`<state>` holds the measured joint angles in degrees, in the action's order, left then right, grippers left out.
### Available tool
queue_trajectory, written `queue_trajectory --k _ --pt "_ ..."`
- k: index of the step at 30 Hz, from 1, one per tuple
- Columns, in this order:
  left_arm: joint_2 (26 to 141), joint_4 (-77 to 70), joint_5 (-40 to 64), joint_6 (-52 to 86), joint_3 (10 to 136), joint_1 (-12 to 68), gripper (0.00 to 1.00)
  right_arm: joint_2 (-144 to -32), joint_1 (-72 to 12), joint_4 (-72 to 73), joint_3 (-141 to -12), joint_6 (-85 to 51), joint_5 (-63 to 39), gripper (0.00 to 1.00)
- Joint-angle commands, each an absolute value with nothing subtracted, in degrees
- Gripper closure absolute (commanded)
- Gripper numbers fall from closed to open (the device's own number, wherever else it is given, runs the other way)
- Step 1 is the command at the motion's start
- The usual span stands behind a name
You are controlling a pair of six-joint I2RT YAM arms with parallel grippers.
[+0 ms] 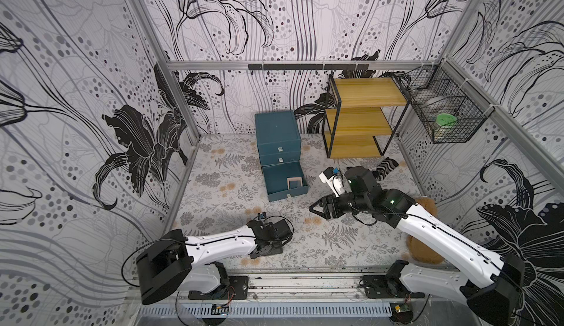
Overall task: Place the brooch boxes into the drawer by color
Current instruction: Pick up the brooch box from the center of the board, then place the brooch box in the drawer.
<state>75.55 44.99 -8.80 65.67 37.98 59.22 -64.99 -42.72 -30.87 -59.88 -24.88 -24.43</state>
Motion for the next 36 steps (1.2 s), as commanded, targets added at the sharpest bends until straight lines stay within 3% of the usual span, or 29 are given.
queue_trajectory --k 1,13,24,36 --pt "75.89 46.49 -11.47 64.4 43.42 59.51 0.4 -65.11 -42.54 -30.51 -59.84 -25.84 -23.37 0.32" --pt "83.6 50.14 -10.9 52.97 62.91 49.43 0.4 -65.19 -42.53 -30.68 -64.07 -27.41 -11.25 0.39" --pt "94.81 50.74 -12.09 43.64 77.92 38.74 0.41 -67.15 -42.53 -30.59 -66.71 -27.06 -10.02 0.4" --pt "105.68 48.87 -15.28 40.23 86.77 33.99 0.42 -66.1 -42.54 -30.84 -65.83 -27.94 -9.84 0.4"
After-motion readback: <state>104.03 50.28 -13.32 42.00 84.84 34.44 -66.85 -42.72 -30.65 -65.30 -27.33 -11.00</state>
